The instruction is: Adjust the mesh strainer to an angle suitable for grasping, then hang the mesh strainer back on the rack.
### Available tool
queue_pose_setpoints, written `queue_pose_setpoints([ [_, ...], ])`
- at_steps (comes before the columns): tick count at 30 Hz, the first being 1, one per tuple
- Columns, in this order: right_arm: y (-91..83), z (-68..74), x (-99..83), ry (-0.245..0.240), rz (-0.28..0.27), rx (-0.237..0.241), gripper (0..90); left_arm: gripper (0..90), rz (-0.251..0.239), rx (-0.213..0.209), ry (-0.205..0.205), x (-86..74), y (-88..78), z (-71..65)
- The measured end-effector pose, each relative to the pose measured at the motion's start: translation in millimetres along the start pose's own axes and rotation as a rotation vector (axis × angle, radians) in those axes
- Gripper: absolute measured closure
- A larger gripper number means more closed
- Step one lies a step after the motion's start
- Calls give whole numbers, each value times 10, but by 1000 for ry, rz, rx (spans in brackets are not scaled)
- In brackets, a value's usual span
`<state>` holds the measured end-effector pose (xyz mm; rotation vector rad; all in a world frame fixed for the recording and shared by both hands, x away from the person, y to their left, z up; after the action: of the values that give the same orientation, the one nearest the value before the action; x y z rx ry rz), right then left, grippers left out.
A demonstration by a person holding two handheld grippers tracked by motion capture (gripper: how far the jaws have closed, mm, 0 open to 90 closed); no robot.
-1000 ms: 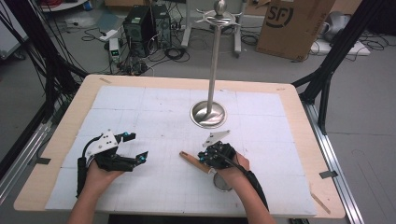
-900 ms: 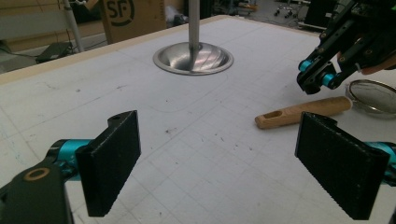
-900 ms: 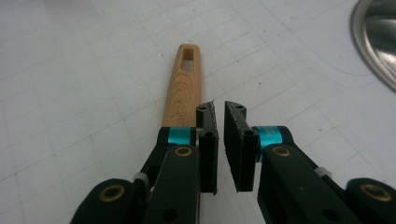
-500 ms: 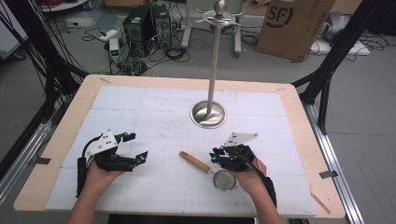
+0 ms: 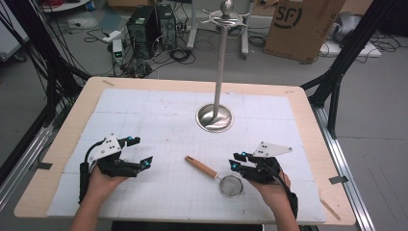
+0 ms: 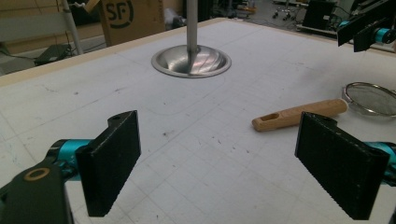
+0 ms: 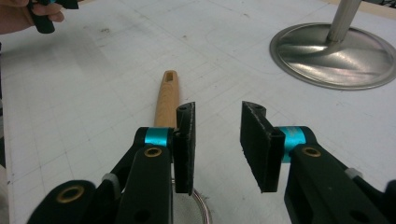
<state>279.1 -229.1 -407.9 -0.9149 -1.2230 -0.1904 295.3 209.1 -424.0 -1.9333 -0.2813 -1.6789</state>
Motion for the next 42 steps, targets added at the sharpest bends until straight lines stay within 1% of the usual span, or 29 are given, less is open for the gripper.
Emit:
queue_pose_setpoints([
  [2,-15,-8,1,8,-15,-4,621,149,0,-1,3,1,5,-4],
  [6,-5,2,0,12,-15,-2,587,149,-6,-7,1,8,2,-11],
  [8,14,-1,7,3,-15,0,548,148,-9,-7,0,14,-1,-12],
  [9,14,-1,7,3,-15,0,548,148,-11,-9,2,19,-3,-12],
  [11,18,-11,19,7,-24,-10,507,149,-16,-11,1,25,-7,-15],
  [12,18,-11,19,7,-24,-10,507,149,-17,-12,2,28,-7,-17],
  [13,9,-30,27,14,-39,-18,480,149,-17,-13,3,30,-10,-16],
  [14,3,-40,29,19,-43,-20,465,149,-17,-12,4,30,-12,-16],
  [15,3,-40,29,19,-43,-20,465,149,-17,-13,4,31,-13,-16],
  [17,-9,-57,34,36,-53,-27,442,149,-15,-12,6,30,-15,-15],
  [18,-13,-82,36,37,-68,-30,416,149,-14,-12,7,30,-16,-16],
  [19,-13,-82,36,37,-68,-30,416,149,-13,-10,8,29,-16,-16],
  [20,-17,-84,36,44,-67,-34,402,148,-11,-11,9,29,-17,-16],
  [25,-17,-94,25,45,-77,-46,345,148,-14,-11,7,32,-16,-16],
  [30,-17,-105,13,49,-74,-54,320,149,-11,-8,8,31,-17,-10],
  [34,1,-96,13,49,-66,-47,313,149,-11,-5,6,29,-18,-2],
  [35,19,-88,15,42,-64,-42,310,148,-12,-2,6,29,-19,2],
  [42,47,-56,18,38,-48,-40,302,149,-12,-1,5,32,-25,-4],
])
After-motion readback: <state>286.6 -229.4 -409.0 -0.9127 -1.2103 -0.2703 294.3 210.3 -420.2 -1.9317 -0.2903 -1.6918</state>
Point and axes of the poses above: each handheld gripper's, and its own axes: y roughly forward along the jaws, x roughly out of its top, z roughly to its left, the point moved 1 cm from there along y, roughly forward along the jaws, and after that the axes turned 6 degrees about -x, right-handed, at the moved point
